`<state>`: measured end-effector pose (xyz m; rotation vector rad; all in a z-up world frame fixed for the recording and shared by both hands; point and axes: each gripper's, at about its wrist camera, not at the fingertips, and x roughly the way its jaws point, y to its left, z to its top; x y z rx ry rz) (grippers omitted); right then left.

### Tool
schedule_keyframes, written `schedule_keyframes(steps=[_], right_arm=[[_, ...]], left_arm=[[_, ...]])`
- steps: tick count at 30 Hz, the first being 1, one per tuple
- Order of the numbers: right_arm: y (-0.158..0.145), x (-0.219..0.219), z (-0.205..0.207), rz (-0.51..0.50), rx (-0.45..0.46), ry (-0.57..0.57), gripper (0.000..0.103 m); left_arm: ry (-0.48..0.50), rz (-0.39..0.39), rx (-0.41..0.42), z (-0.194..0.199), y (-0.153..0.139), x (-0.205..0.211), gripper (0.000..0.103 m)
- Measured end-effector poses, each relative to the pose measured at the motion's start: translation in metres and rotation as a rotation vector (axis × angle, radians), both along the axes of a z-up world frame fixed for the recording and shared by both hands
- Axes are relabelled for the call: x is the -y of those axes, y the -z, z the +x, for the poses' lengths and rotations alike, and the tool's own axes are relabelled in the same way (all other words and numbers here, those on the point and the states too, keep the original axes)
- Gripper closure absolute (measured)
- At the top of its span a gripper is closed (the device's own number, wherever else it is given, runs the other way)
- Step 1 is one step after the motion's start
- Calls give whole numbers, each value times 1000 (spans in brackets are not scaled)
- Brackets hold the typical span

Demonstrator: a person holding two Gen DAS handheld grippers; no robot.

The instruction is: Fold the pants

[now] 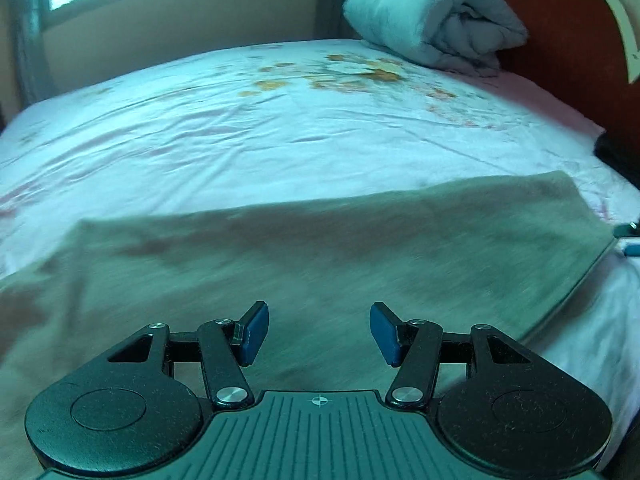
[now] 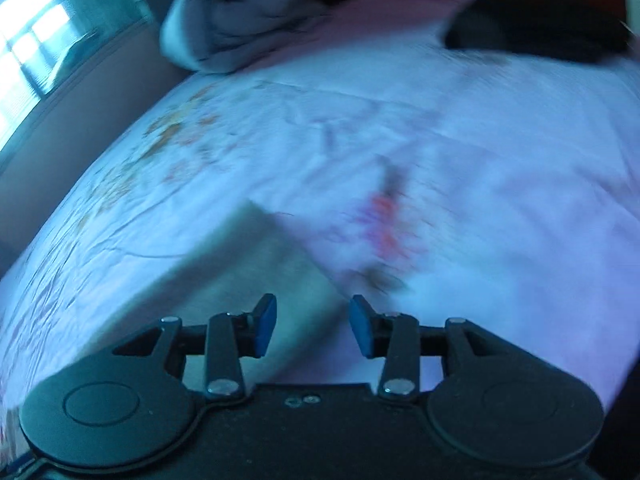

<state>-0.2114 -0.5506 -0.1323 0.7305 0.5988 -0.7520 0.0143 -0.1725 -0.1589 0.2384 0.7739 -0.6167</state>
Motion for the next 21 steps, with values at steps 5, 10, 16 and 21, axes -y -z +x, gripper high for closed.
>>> schedule_keyframes(steps=[5, 10, 16, 21], right_arm=[[16, 3, -5, 119, 82, 28, 69], [32, 5, 8, 229, 187, 59, 71], [39, -1, 16, 285, 215, 27, 71], [36, -3, 18, 299, 307, 27, 101]], left_arm=[[-103, 20, 8, 6, 1, -46, 46], [-164, 44, -27, 11, 19, -68, 46], [-178, 23, -30, 8, 27, -70, 46], [-175, 46, -25, 6, 33, -63, 45]])
